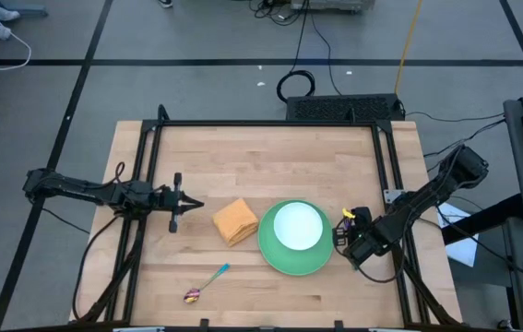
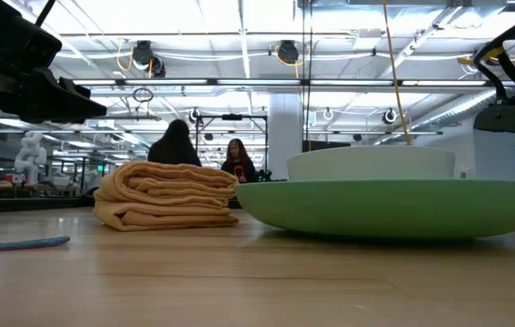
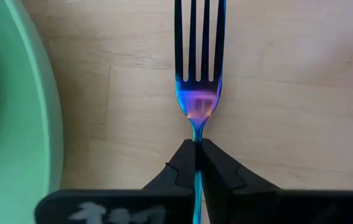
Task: Set table place
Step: Put the purple fork to the right of the light green plate
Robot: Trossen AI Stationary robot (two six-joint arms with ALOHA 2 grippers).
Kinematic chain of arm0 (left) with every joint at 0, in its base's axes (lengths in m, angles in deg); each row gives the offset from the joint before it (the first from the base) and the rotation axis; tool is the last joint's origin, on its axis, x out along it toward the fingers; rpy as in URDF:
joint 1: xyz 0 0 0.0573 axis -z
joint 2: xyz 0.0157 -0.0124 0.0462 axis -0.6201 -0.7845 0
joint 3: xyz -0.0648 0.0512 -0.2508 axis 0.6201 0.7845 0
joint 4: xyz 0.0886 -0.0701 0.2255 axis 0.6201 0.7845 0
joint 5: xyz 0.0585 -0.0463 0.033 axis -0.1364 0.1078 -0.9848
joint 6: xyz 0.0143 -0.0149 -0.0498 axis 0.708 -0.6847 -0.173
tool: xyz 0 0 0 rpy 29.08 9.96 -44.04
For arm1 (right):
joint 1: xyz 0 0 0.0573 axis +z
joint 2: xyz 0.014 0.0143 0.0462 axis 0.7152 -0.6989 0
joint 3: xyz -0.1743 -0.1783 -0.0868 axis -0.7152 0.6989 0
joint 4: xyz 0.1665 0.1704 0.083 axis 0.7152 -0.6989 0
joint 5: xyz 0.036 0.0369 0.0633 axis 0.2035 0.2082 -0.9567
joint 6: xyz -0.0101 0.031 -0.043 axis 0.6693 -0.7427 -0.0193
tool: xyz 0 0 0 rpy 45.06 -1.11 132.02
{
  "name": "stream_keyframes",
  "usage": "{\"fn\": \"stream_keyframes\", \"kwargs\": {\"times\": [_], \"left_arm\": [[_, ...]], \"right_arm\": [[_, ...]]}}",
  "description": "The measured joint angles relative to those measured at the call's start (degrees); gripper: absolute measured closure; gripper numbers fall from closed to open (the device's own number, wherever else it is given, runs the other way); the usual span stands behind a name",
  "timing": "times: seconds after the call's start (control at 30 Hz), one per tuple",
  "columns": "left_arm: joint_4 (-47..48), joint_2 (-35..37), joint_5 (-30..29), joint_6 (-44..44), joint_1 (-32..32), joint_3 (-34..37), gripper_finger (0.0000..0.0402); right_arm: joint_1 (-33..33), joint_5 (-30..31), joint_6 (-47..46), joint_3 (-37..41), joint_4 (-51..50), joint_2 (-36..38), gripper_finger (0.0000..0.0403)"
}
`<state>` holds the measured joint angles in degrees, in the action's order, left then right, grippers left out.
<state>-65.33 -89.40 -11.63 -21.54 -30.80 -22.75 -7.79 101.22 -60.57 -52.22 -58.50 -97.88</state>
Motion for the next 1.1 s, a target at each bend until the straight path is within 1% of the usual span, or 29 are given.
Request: {"fn": "stream_keyframes", "kwargs": {"times": [0.23, 0.6, 0.9, 1.1], "left_arm": [[0.0, 0.0, 0.0, 0.0, 0.0, 0.0, 0.0382], [0.0, 0.0, 0.0, 0.0, 0.0, 0.0, 0.0382], [0.1, 0.0, 0.0, 0.0, 0.0, 0.0, 0.0382], [0.2, 0.0, 0.0, 0.0, 0.0, 0.0, 0.0382]], "right_arm": [[0.0, 0.0, 0.1, 0.0, -0.2, -0.1, 0.0403], [0.0, 0.0, 0.4, 0.0, 1.4, -2.7, 0.0403], [0.0, 0.0, 0.7, -0.1, 1.7, -2.7, 0.0402], [0.0, -0.2, 1.7, 0.0, 2.8, -2.7, 0.0380]]}}
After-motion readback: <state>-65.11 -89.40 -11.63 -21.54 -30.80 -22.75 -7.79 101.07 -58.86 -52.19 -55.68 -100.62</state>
